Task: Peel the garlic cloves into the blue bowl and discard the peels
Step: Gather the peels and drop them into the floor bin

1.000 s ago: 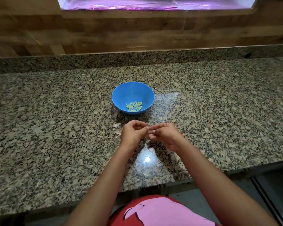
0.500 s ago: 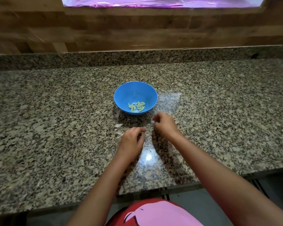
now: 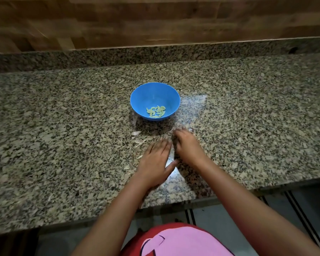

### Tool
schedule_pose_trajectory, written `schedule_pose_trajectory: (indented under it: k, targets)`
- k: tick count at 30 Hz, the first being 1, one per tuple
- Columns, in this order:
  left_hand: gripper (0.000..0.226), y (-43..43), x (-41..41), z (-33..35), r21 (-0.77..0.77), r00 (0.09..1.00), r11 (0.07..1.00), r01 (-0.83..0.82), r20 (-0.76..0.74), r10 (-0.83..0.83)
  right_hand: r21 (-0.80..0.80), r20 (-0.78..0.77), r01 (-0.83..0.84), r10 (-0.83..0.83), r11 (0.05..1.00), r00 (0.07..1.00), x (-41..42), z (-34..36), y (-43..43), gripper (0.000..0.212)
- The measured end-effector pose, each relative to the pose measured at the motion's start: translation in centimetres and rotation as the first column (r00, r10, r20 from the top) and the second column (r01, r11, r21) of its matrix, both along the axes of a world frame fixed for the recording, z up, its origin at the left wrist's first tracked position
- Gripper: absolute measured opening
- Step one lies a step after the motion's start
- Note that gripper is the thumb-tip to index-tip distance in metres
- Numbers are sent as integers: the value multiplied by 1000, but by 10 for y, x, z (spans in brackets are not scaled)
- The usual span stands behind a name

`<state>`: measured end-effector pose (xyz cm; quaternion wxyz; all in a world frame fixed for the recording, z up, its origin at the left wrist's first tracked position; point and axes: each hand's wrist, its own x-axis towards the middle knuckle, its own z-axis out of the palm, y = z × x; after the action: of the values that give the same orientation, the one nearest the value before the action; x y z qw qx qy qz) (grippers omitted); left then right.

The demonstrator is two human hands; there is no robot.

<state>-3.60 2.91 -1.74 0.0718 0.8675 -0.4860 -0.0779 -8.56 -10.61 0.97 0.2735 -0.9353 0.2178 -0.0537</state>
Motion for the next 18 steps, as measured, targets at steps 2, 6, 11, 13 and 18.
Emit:
schedule_pose_trajectory:
  k: [2, 6, 11, 13, 18]
  targets:
    - [64, -4, -1, -2, 1, 999, 999, 36, 6, -36, 60, 22, 61, -62, 996, 998, -8, 4, 0, 41]
    - [65, 19, -12, -6, -91, 985, 981, 170, -7, -171, 136, 35, 96, -101, 986, 994, -32, 17, 14, 43]
    - [78, 30, -11, -8, -109, 1000, 994, -19, 22, 21, 136, -19, 61, -59, 989, 998, -52, 11, 36, 47]
    - [84, 29, -8, -7, -21, 999, 999, -25, 37, 26, 149, -8, 80, -80, 986, 997, -53, 9, 38, 45]
    - [67, 12, -10, -3, 66, 993, 991, 116, 5, -117, 169, 8, 146, -150, 975, 989, -55, 5, 35, 44]
